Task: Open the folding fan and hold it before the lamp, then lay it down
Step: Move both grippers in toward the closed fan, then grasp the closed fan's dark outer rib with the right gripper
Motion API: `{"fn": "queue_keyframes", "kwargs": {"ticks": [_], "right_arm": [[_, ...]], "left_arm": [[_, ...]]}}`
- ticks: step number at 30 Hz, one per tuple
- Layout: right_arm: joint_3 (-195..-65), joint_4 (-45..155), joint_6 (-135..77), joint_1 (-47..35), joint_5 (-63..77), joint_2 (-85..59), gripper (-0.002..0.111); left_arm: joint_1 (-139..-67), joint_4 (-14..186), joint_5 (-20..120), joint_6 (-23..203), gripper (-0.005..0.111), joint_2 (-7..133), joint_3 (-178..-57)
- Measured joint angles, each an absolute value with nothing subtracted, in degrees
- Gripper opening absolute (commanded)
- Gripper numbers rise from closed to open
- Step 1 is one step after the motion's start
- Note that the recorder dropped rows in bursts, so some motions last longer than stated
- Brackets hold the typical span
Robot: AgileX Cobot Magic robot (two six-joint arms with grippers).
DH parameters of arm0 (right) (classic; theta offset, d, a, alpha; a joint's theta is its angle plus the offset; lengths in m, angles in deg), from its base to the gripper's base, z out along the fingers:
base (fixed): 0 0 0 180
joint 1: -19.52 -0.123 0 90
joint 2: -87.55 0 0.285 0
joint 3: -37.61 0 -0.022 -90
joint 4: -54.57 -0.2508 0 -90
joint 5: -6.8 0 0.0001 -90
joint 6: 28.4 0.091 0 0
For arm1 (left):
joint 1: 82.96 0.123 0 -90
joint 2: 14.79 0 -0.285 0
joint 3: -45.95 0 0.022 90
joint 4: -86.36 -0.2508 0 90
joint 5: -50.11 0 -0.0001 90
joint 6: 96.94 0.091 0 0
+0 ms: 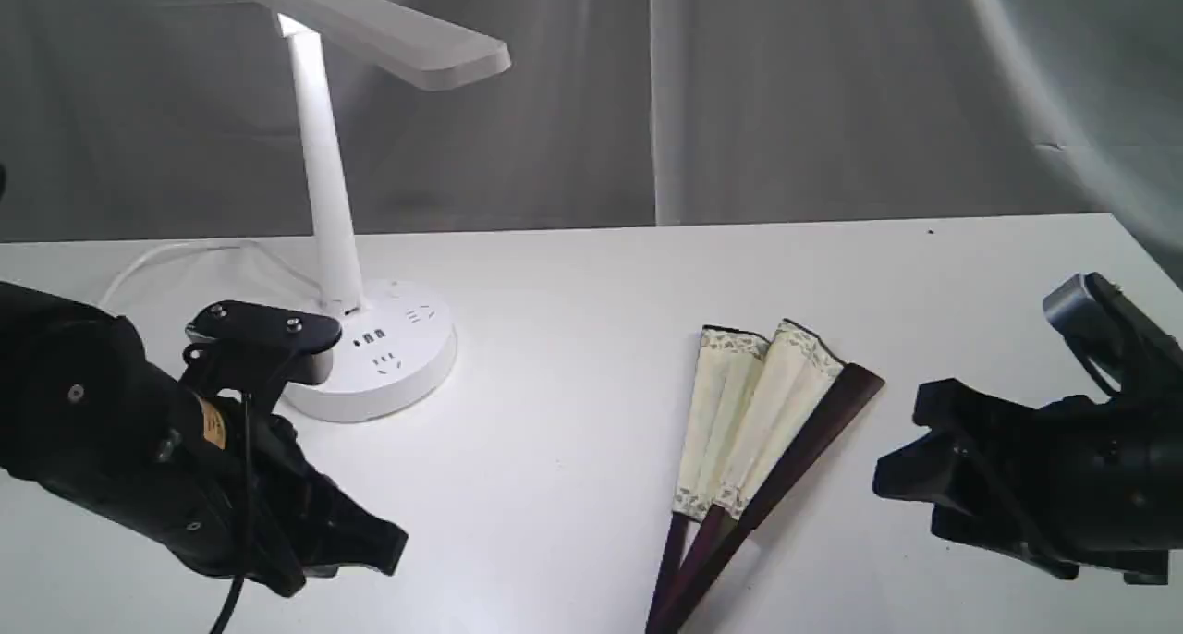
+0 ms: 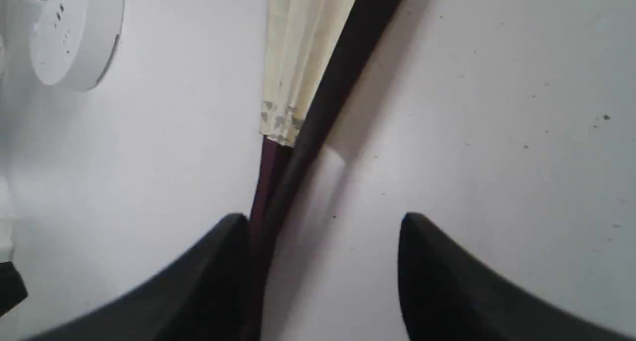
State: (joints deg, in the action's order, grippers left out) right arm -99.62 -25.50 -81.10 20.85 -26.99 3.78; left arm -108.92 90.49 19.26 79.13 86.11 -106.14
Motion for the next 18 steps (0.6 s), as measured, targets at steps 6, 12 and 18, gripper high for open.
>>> {"fn": "queue_keyframes", "kwargs": {"ticks": [6,12,18], "right_arm": [[-99.7,-33.6,-87.0,20.8,-31.3,8.8,0.047],[-99.7,-34.6,-87.8,19.4,-30.6,11.9,0.047],[-99.7,-39.7,-89.4,12.9,-22.2,12.6,0.047]], "left_arm": [[-108.9,91.0,18.4,79.1,0.02,87.1,-107.5],[-108.9,91.7,18.4,79.1,0.02,89.2,-107.6],[-108.9,92.0,18.2,79.2,0.02,90.1,-107.6]]}}
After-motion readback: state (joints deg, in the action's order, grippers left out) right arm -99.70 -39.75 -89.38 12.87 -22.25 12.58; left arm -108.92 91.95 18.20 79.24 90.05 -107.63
